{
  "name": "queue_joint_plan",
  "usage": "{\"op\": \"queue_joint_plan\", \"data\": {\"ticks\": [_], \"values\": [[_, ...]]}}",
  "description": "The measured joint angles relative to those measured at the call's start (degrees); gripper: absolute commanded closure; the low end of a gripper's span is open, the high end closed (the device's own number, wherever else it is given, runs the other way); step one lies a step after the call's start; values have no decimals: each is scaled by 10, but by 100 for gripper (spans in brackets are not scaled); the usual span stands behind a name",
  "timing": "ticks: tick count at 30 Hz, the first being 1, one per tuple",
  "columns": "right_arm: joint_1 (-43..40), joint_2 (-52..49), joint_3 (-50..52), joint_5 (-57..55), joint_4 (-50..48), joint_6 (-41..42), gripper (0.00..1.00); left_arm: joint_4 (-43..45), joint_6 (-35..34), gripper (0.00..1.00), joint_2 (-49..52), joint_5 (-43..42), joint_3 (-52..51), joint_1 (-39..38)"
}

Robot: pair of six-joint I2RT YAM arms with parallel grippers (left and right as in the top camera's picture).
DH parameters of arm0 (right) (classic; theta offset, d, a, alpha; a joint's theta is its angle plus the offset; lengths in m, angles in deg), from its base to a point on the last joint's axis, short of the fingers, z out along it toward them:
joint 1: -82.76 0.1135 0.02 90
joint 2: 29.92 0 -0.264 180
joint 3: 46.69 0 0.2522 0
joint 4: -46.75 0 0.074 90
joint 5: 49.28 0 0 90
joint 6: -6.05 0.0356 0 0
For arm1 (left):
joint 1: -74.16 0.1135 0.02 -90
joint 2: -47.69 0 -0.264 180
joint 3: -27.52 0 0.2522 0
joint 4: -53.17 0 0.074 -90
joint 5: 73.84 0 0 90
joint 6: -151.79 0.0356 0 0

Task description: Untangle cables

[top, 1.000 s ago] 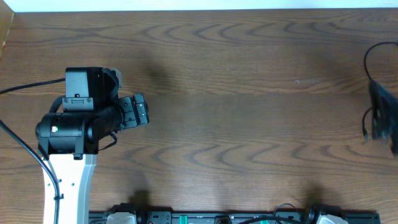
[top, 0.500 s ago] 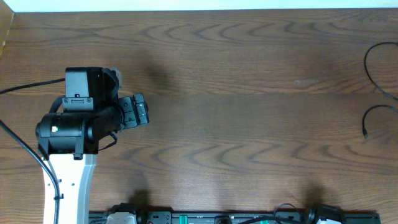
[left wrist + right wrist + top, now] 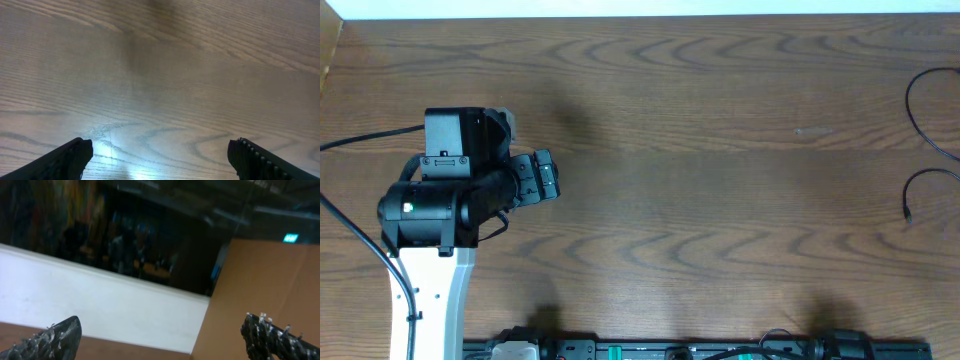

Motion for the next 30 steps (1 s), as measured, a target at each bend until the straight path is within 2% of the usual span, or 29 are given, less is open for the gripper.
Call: {"op": "queue_joint_plan", "data": {"ticks": [5, 12, 16, 21, 30], "values": [[18, 33, 0, -33, 42, 5, 1, 3, 0, 8, 0, 0, 0, 0], [36, 36, 19, -57, 172, 62, 1, 12, 13, 8, 0, 0, 0, 0], [36, 36, 58, -42, 187, 76, 1, 12, 17, 8, 0, 0, 0, 0], [36, 36, 158, 11, 138, 68, 1, 9, 21, 7, 0, 0, 0, 0], [36, 46, 405, 127, -64, 44, 1, -3, 26, 8, 0, 0, 0, 0]]}}
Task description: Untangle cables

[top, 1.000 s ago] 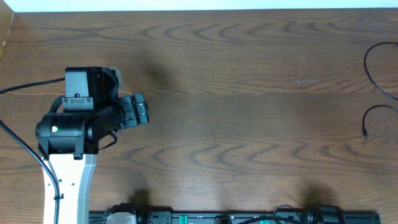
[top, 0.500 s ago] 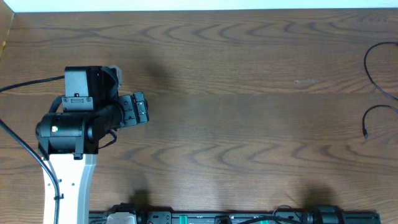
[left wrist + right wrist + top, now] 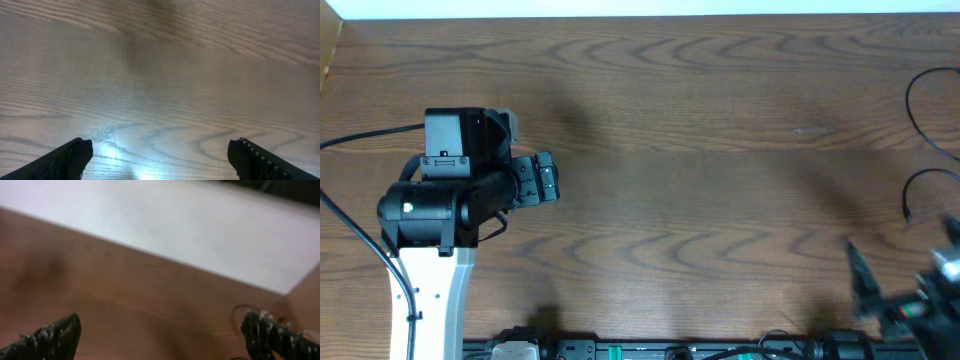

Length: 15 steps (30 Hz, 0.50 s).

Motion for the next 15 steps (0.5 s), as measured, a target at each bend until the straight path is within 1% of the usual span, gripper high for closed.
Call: {"op": "queue_joint_plan", "data": {"ticks": [4, 7, 11, 14, 15], "values": [[0, 32, 124, 44, -73, 3, 1, -2, 0, 7, 0, 0, 0, 0], [0, 62, 189, 60, -126, 11, 1, -2, 0, 8, 0, 0, 0, 0], [0, 98, 289, 66, -250, 47, 1, -2, 0, 8, 0, 0, 0, 0], [0, 112, 378, 70, -371, 94, 1, -2, 0, 8, 0, 0, 0, 0], [0, 113, 390, 71, -381, 101, 1, -1, 0, 8, 0, 0, 0, 0]]}}
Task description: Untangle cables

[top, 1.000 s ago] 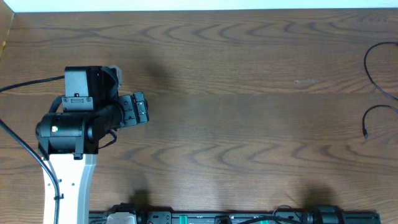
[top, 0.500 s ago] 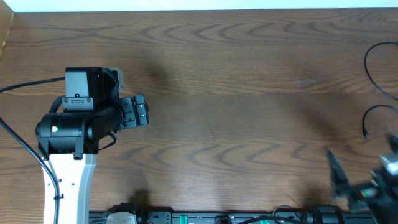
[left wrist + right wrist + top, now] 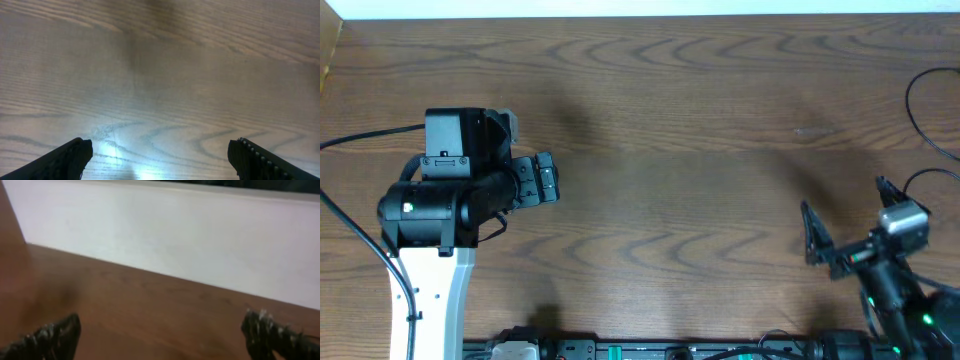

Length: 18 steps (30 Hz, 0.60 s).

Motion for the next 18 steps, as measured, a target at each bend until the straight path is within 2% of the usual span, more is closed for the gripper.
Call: {"op": "queue_joint_plan", "data": {"ticks": [9, 18], "values": [[0, -8, 195, -21, -225, 94, 1, 0, 0, 7, 0, 0, 0, 0], [0, -37, 273, -65, -273, 98, 1, -1, 0, 8, 0, 0, 0, 0]]}}
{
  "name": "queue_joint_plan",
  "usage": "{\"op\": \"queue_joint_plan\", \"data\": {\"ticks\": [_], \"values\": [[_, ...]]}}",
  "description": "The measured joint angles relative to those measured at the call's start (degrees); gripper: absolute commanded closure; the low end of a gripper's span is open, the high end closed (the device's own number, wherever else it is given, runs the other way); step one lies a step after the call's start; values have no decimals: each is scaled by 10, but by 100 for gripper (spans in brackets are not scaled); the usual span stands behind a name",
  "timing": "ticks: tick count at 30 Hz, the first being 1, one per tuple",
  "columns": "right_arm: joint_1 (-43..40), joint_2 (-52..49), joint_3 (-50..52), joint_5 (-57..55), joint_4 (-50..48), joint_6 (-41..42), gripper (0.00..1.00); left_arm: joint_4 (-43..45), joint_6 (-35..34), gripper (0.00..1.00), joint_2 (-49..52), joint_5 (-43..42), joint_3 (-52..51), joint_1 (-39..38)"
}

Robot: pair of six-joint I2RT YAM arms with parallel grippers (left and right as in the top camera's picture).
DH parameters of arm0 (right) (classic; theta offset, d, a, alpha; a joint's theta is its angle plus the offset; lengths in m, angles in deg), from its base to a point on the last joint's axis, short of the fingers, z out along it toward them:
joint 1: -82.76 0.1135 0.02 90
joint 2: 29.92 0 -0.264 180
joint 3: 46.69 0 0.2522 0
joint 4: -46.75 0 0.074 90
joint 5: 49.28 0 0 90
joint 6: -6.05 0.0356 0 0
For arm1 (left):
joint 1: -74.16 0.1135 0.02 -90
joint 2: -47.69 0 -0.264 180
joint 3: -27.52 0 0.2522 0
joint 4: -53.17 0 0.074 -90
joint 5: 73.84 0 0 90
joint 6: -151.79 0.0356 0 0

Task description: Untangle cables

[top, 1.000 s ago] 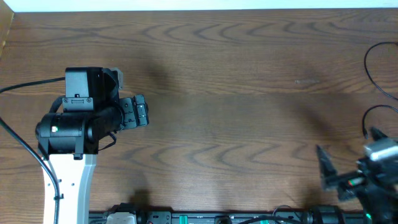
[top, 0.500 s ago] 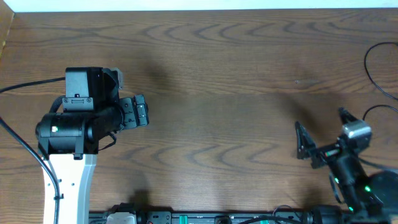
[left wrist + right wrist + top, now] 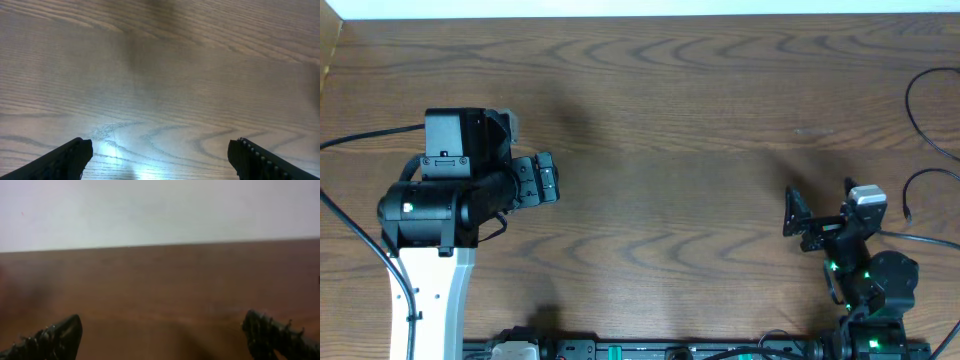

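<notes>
Thin black cables (image 3: pixel 918 112) loop at the table's right edge, with a loose end (image 3: pixel 907 213) pointing inward. My right gripper (image 3: pixel 825 215) hovers just left of that end, open, nothing between its fingers. The right wrist view is blurred; its gripper (image 3: pixel 162 337) faces bare brown wood and a white wall, with no cable clearly in sight. My left gripper (image 3: pixel 544 180) sits far away on the left side, open. In the left wrist view that gripper (image 3: pixel 160 160) is spread wide over bare wood.
The wooden table (image 3: pixel 680 120) spans the view, with a white wall along its far edge. A black rail with connectors (image 3: pixel 650 350) runs along the near edge. The left arm's own black cable (image 3: pixel 350 225) trails off the left side.
My right gripper has shifted a little left and up the table, and its arm now stands more directly below it. The right wrist view shows more table and less wall. The left arm is unchanged.
At first the right arm was outside the overhead view, its camera facing the room beyond the table. Then its gripper appeared at the bottom right corner, then farther in beside the cable's loose end, where it now hovers open. The left arm stayed still throughout.
</notes>
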Motion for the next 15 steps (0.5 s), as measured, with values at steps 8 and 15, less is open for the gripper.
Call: {"op": "queue_joint_plan", "data": {"ticks": [8, 15], "values": [[0, 1, 11, -3, -34, -17, 1, 0, 0, 8, 0, 0, 0, 0], [0, 1, 69, -9, -132, -18, 1, -4, 3, 8, 0, 0, 0, 0]]}}
